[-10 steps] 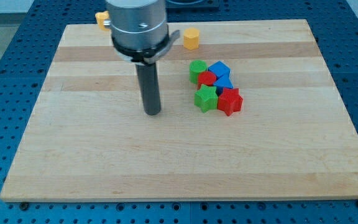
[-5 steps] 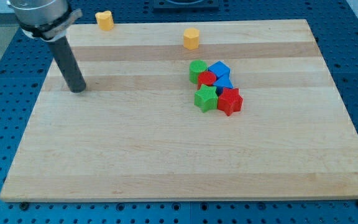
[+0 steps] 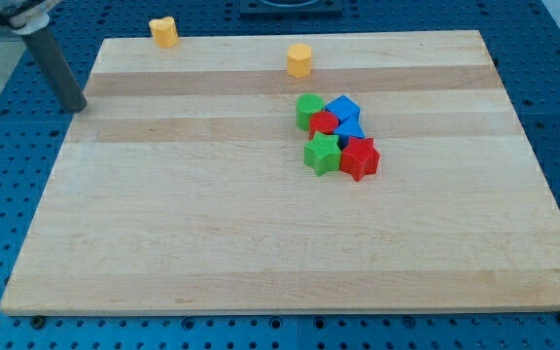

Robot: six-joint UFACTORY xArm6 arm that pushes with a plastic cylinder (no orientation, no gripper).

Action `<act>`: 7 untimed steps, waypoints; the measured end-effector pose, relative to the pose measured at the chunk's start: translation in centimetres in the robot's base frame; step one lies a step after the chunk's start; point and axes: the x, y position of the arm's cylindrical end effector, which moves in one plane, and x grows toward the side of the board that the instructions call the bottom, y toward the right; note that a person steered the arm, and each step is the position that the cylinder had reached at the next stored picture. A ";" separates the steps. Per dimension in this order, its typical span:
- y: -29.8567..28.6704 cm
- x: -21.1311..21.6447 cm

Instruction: Push the yellow heart slightly to the left side of the board

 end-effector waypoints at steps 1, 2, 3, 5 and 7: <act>3.4 -1.9; 6.9 -4.0; 12.1 -5.8; 17.8 -12.9; 17.6 -13.9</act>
